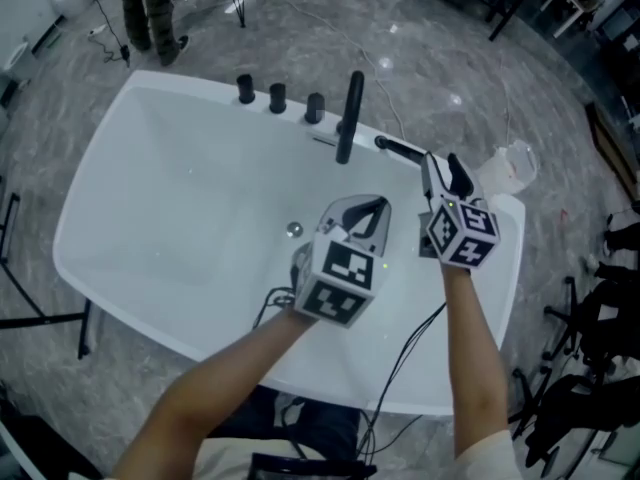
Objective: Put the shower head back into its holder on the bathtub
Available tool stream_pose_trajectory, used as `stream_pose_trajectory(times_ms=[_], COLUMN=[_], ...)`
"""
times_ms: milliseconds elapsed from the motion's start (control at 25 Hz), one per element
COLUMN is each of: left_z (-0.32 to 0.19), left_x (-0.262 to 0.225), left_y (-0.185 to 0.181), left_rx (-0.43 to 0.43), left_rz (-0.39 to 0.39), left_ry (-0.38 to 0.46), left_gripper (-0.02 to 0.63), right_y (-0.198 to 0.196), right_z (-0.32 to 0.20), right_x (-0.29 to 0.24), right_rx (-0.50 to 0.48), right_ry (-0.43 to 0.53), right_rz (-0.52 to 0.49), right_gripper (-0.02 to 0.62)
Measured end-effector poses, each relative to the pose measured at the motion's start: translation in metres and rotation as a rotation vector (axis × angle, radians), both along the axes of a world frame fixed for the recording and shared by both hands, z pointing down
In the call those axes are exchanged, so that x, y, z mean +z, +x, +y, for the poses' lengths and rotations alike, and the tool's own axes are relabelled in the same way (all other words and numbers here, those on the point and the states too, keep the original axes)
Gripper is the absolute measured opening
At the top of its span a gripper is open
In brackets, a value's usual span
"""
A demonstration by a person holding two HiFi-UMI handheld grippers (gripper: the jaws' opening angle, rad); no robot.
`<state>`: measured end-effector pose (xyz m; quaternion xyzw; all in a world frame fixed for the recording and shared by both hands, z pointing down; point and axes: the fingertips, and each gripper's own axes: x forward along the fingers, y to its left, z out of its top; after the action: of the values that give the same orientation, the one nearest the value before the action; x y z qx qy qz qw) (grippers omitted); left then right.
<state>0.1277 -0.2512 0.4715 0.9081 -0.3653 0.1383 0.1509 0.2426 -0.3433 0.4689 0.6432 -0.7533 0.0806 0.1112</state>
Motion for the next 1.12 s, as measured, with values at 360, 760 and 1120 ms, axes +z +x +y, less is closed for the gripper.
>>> stream_pose_trajectory(times_ms=[360, 760, 1120], left_z=[0.038, 0.094, 0.175], left_x=[-0.039, -0.077, -0.103], left_y=[-0.014, -0.030, -0.020], left_rx=[0.016, 0.039, 0.057], left_rz=[0.023, 0.049, 0.062], left_ry=[0.009, 0.044, 0.108], left_gripper=[0.005, 0.005, 0.005], right_y=[-0.031, -0.080, -0.085], right_z=[0.081, 0.175, 0.278], right_x=[-0.048, -0.103, -0.131], right_rx=[0.034, 0.023, 0.040], right_ry=[0.011, 0.082, 0.146], right_rz=[-0.059, -0.073, -0.128], right_gripper=[0.170, 0.137, 0.092])
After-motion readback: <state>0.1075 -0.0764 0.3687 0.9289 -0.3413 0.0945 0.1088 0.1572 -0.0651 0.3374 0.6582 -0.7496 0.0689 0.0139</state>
